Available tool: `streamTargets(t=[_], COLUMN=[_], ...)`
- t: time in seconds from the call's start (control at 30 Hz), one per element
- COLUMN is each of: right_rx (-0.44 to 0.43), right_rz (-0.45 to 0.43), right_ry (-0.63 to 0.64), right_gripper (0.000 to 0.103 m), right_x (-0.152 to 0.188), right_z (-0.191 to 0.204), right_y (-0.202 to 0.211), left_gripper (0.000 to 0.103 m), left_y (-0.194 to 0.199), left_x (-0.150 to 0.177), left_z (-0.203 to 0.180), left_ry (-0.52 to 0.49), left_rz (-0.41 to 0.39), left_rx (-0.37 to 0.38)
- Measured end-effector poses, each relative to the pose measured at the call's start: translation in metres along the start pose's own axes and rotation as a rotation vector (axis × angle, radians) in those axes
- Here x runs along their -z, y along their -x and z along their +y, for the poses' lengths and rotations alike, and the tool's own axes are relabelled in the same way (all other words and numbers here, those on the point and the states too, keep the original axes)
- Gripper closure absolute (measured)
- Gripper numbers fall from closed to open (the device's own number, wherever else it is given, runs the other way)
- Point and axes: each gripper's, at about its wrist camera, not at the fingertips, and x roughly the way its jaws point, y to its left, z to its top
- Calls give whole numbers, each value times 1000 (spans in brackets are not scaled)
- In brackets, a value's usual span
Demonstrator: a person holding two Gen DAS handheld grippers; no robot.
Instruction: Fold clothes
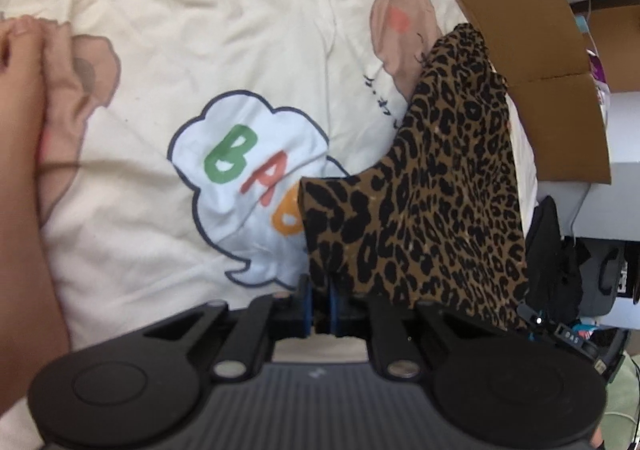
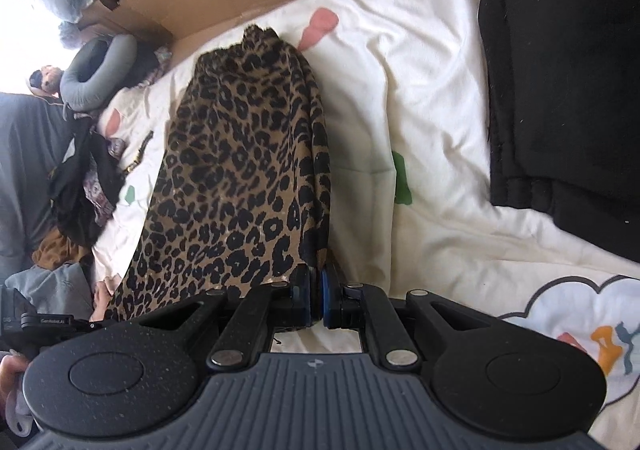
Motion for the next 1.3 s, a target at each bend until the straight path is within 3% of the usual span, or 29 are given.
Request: streamTargets(t=[0.13,0.2,0.6,0.73,0.9,1.3], right_rx=[-6,-11,-30,-42,-54,-88], right_rz=[-7,-8,-24,-34,-21,-22], right_ry=[1,2,16,31,51,19], right_gripper=[100,100,100,100,100,100], right_x=[5,8,31,35,41,47], right_z=[1,-1,0,3,1,-18], right_y=[16,24,56,69,81,74], left_gripper=[95,95,95,95,95,95], left_y=[17,29,66,69,70,58], left_x=[5,10,49,65,88,85], left_z=[-24,-30,-53,-59,-74,-68], left_ry=[-25,9,-39,-39,-118,-57], left_rz=[18,17,-9,1,22,26], left_rx=[-73,-76,-150,-174,-232,-232])
